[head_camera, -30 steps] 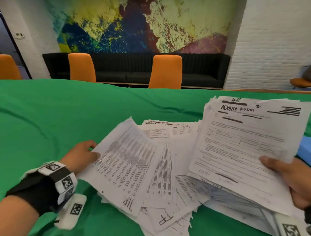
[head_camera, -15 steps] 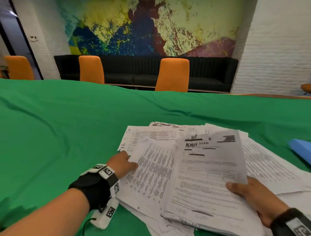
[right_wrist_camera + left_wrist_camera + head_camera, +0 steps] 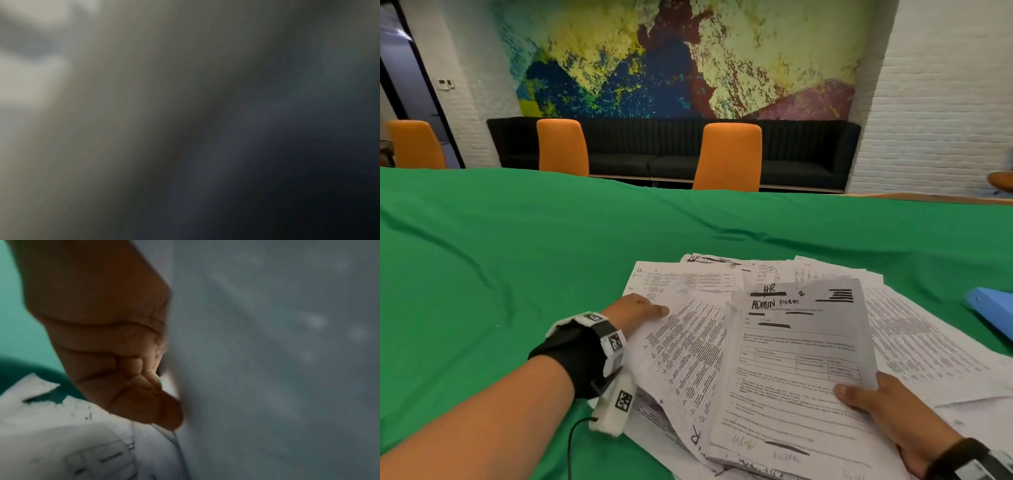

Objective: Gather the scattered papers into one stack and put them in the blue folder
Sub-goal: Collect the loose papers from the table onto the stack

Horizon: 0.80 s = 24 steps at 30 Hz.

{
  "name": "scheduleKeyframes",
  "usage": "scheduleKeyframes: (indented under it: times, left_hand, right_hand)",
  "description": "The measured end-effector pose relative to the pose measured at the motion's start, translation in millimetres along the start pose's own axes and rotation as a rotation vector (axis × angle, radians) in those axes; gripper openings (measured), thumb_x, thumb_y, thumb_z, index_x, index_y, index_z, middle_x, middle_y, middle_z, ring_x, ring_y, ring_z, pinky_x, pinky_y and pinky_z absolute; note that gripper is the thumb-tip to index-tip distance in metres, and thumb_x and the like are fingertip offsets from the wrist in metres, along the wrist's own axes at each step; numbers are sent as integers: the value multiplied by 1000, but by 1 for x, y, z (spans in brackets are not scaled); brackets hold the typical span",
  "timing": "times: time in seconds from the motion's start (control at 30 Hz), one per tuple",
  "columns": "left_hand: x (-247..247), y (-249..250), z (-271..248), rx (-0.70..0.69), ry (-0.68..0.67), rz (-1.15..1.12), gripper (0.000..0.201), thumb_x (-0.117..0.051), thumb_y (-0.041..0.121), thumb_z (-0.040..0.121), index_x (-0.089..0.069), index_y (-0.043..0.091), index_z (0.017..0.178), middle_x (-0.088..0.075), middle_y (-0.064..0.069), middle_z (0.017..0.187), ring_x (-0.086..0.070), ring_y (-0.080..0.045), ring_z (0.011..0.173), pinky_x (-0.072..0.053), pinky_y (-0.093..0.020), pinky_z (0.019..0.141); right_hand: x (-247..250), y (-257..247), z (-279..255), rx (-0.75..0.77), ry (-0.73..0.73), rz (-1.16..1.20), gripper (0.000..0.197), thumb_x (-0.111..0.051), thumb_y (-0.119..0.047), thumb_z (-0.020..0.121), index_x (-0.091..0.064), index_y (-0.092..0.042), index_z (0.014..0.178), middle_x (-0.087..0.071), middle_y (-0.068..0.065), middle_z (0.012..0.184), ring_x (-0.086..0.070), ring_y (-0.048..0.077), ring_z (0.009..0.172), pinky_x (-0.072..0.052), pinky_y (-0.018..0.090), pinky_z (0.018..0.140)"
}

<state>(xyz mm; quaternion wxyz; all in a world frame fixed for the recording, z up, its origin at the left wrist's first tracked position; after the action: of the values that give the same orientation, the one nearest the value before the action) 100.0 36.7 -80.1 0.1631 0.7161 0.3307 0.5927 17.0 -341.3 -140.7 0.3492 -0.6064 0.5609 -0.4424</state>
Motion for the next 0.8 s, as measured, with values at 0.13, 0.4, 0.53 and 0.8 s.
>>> scheduleKeyframes:
  times: [0.13,0.4,0.53,0.8]
  left_hand:
    - [7,1,5,67,-50,59,54,-59,36,97,-50,8,143,-49,-9,149,-49,-27,134,-33,-36,116]
    - [-18,-33,-5,120,-58,-438,12,-69,12,83,-57,15,84,-59,-14,98,-58,-29,90,-46,-43,90]
    - [-36,-42,-5,129,-204,-663,59,-75,23,46,-61,5,100,-64,-34,116,-63,-51,108,-44,-68,99]
    - [-43,-6,-30,-89,-383,-828,78,-87,48,70,-54,18,135,-64,-8,135,-60,-36,124,-39,-59,110]
  right_hand:
    - [8,-11,-7,8,-23,123,28,-59,2,96,-65,-5,123,-78,22,107,-76,44,94,-54,60,97]
    - [-12,-37,-16,35,-160,394,30,-55,5,93,-65,-5,119,-77,25,109,-77,44,88,-65,48,61]
    - [-48,-32,-5,5,-256,373,36,-54,6,95,-62,-5,128,-74,25,118,-74,47,101,-64,55,76]
    - [-77,-20,12,-32,-300,334,41,-59,4,94,-61,-5,134,-73,23,123,-70,47,111,-48,62,105]
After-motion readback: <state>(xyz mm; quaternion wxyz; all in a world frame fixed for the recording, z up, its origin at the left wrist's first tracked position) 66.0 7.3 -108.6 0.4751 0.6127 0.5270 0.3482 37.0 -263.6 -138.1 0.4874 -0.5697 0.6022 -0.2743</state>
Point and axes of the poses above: each hand's wrist, its own z-axis towards the middle knuckle, its own x-axis out of the back of the hand, y = z × x, the point moved 6 cm from there along z, towards the middle knuckle
